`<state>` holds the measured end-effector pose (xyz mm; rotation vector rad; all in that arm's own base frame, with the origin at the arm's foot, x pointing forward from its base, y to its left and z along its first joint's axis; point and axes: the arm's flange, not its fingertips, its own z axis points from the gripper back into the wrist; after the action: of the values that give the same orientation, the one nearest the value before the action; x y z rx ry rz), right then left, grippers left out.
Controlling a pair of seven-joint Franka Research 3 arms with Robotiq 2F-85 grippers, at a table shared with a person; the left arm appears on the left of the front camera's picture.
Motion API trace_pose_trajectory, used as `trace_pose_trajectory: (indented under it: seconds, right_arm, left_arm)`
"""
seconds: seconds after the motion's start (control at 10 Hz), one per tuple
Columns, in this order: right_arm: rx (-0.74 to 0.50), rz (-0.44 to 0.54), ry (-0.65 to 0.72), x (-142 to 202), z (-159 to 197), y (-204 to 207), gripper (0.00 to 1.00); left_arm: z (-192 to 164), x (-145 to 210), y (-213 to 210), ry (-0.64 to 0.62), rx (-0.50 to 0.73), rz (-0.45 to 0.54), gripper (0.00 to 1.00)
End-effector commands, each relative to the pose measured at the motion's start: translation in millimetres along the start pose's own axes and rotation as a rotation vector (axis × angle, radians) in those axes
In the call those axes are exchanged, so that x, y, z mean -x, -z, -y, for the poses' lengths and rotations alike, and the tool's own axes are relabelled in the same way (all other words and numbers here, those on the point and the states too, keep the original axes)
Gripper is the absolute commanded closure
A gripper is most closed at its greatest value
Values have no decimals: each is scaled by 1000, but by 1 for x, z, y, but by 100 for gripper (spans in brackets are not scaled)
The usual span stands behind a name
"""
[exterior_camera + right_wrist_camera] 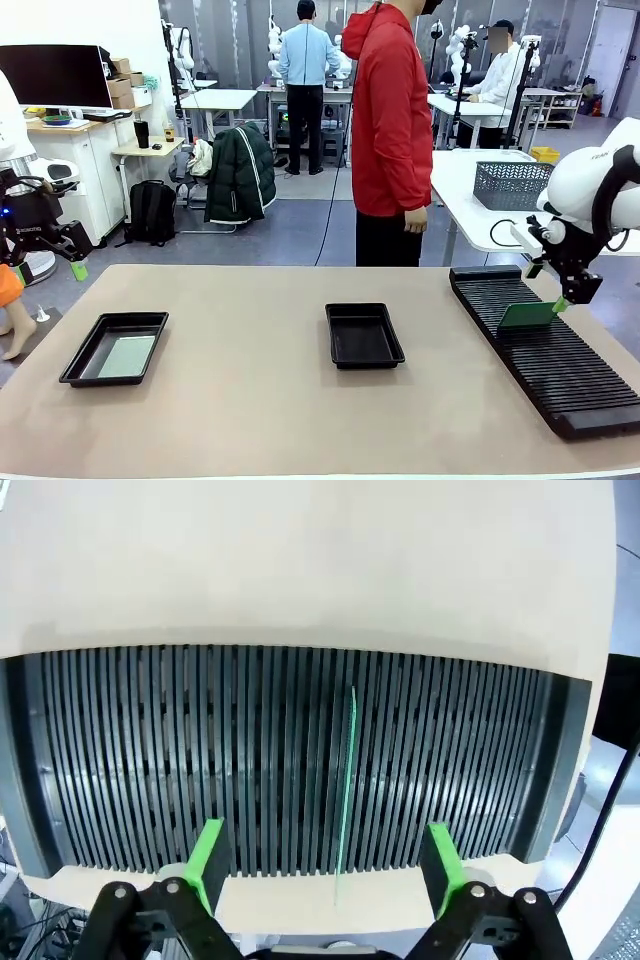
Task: Inspect and transfer BCBs to ESD trays.
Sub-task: Pick up the Blank PCB from the PCB Rack and place it in the right ESD tray.
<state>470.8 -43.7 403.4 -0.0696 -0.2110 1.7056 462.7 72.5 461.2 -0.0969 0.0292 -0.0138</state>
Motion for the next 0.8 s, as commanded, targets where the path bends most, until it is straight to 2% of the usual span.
trace_pose_trajectory:
  seconds: [0.0,0.5,0.7]
  right_arm:
    - [17,-9,25,-1,4,19,0]
    - [-7,6,56,9,10,48,0]
    - [-32,-10,41,8,5,45,0]
  left_arm:
    - [-2,0,2,6,2,8,0]
    - [-2,0,2,6,2,8,0]
    - [-2,0,2,6,2,8,0]
